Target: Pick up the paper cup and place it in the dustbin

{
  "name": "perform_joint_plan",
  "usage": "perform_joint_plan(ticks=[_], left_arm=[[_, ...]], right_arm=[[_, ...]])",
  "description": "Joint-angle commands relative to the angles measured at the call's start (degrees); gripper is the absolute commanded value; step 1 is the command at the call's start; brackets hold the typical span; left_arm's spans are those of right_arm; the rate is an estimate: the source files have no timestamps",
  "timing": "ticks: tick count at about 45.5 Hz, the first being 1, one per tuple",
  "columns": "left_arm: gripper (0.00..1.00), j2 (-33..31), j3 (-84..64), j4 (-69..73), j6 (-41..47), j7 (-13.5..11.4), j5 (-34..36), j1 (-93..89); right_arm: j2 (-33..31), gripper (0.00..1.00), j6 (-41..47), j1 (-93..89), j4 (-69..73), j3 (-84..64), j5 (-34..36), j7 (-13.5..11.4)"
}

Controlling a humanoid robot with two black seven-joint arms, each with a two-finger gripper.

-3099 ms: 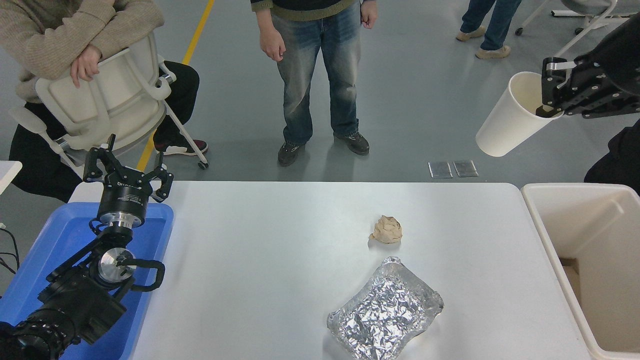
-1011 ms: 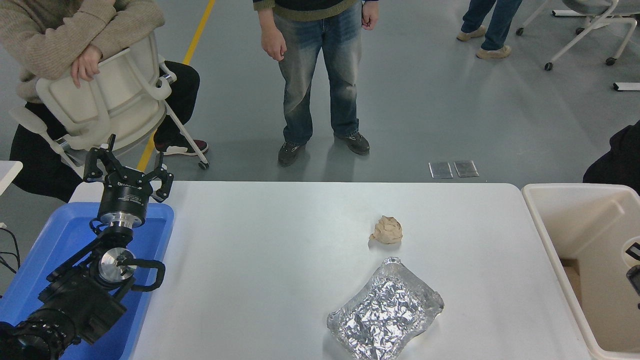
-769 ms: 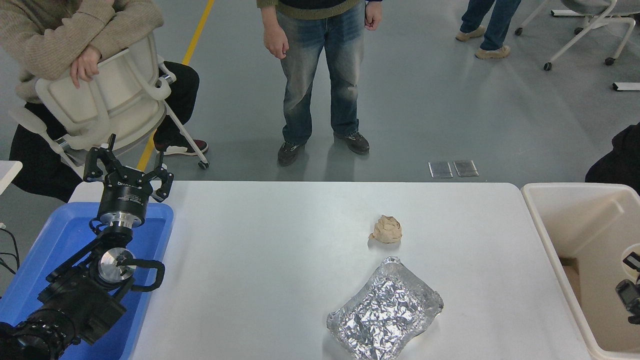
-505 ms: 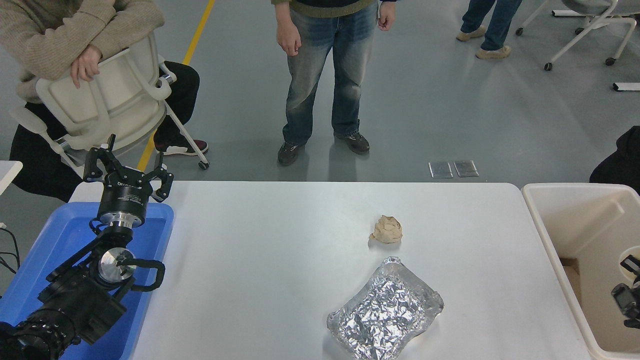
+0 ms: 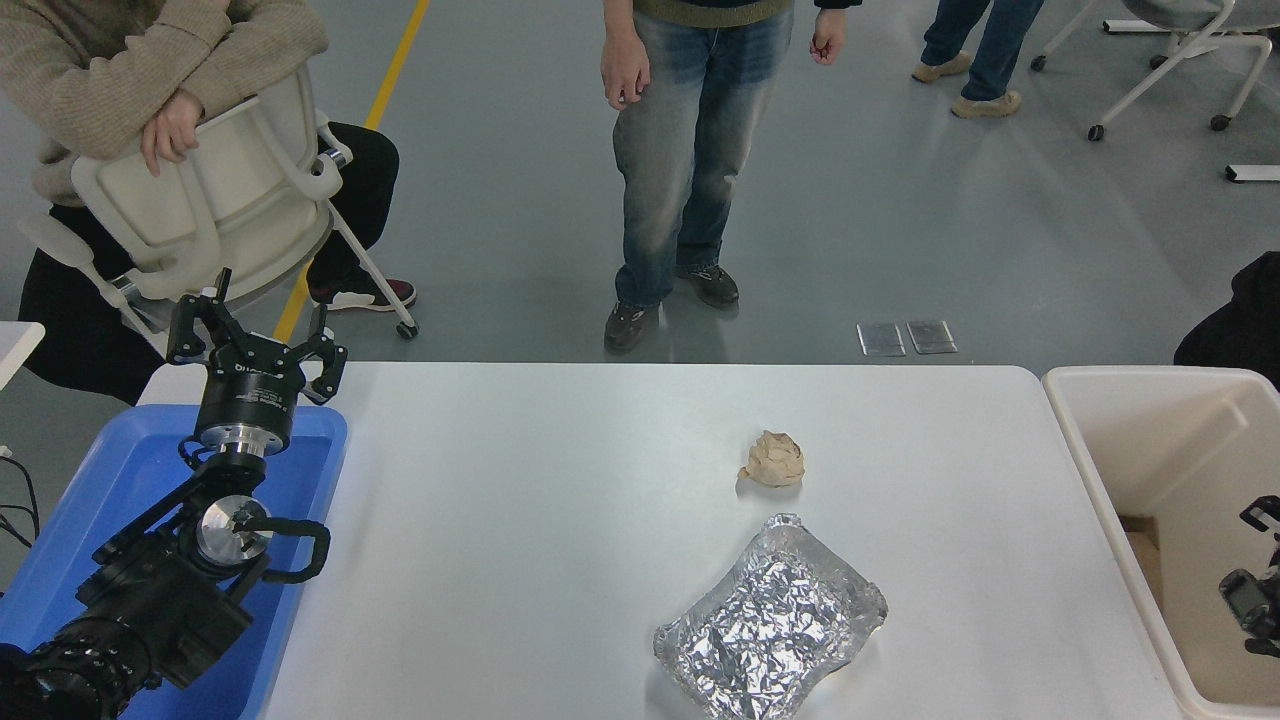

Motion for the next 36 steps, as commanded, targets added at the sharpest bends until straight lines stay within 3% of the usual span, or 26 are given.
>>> perform_joint_plan(ticks=[1,3,10,16,22,29,33,36], left_arm=[[0.99,0.03,0.0,0.05,0.0,0.0,0.06,0.0],[0.99,0.03,0.01,-0.04,0.0,0.0,-0.02,0.0],[0.99,0.03,0.0,0.04,0.0,0.0,-0.02,0.0],[0.99,0.03,0.09,0.04,0.0,0.0,-0.02,0.0],[0.99,-0.06,0.09,-0.04,0.0,0.0,0.06,0.0],[0.99,0.03,0.09,-0.04,0.0,0.0,0.06,0.0],[0.99,0.03,0.09,0.05,0.0,0.0,0.06,0.0],[0.99,0.03,0.09,-0.04,0.0,0.0,0.06,0.0]], right_arm=[[-5.01,0.77,-0.39,6.41,12.92,0.05,0.06,0.03],[-6.42,0.78,-0.39,8.69,16.79,-0.21,0.06,0.03],[-13.44,1.0,-0.04,18.89,32.08,-2.49,-0.47,0.03],[-16.53,1.0,1.37,29.95,45.09,-11.09,-0.47,0.03],[-15.48,1.0,2.07,42.0,55.03,-23.49,-0.47,0.03],[-14.69,1.0,3.65,51.32,65.75,-28.15,-0.56,0.03],[-14.42,1.0,7.33,55.98,70.06,-28.86,-0.47,0.03],[-13.02,1.0,15.22,60.28,72.17,-29.74,-0.47,-0.06]])
